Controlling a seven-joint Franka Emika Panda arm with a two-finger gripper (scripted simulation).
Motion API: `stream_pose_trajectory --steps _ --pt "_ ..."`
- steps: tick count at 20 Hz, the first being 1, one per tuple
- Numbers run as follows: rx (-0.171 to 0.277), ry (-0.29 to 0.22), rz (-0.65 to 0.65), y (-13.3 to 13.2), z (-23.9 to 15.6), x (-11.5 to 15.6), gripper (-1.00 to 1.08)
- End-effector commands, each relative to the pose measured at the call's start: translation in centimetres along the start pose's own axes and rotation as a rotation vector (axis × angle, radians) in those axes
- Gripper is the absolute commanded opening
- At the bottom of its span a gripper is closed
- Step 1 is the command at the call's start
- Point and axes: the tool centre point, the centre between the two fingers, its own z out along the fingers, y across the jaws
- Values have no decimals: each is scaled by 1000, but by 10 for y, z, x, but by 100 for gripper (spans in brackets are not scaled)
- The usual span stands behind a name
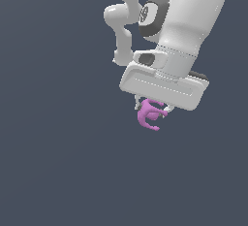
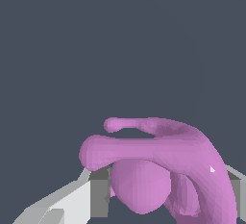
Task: Pick up the object and move it to a goal position.
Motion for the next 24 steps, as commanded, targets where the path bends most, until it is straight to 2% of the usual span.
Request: stream_pose_trajectory --steps 1,13,24 --pt "-23 27 34 -6 -18 11 -100" --pt "-129 142 183 -37 -104 56 -100" --pt "-179 192 249 -54 -143 76 -100"
